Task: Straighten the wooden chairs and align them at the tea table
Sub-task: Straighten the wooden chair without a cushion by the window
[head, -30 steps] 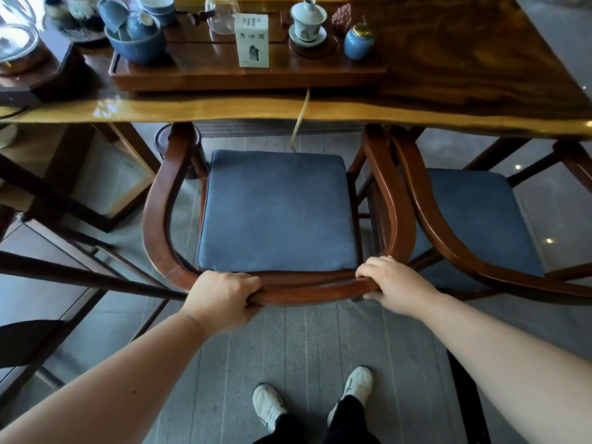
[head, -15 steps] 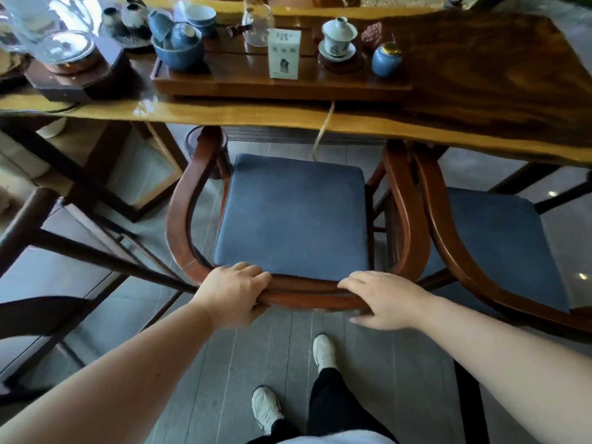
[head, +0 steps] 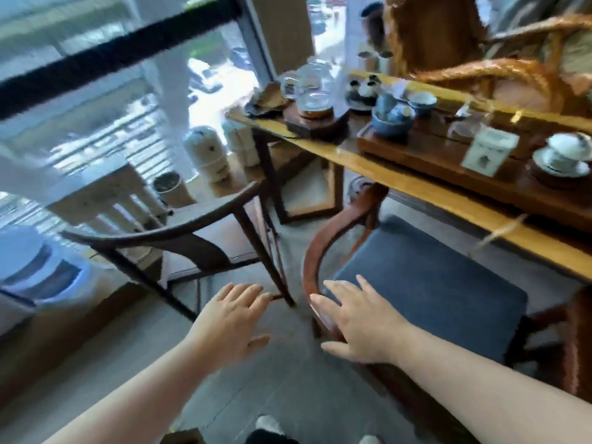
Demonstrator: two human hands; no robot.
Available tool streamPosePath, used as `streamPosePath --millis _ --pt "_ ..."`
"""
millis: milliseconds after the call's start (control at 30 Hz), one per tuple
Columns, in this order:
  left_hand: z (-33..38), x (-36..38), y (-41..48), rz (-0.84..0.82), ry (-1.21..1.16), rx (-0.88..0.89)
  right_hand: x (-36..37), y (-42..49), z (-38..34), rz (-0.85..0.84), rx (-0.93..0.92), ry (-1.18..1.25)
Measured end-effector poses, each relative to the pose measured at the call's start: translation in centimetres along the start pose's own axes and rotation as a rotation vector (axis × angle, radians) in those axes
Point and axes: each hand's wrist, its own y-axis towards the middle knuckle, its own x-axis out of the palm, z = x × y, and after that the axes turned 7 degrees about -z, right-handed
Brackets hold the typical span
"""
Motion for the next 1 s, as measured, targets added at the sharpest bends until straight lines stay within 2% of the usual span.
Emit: streamPosePath --millis 100,333,500,733,1000 --pt "-2.7 0.1 -2.6 0.03 -0.026 -0.124 -1.6 3.9 -0.6 -0.045 -0.056 -0.02" --pt "-12.5 1.3 -6.4 0.116 -0.096 -0.407 -3.9 14.3 -3.4 0.014 -0.125 -0.049" --pt "-20.2 2.2 -6.7 0.174 -0.158 -0.448 -4.1 20.9 -5.7 -0.015 -0.079 0.015" --pt "-28.1 4.1 -6.5 0.142 -0.238 -0.461 -4.2 26.5 -7.9 -0.055 -0.009 0.093" --pt "-33.5 5.3 -3.2 0.072 -0.201 -0.39 -5.9 34.5 -6.3 0.036 -0.064 0.012"
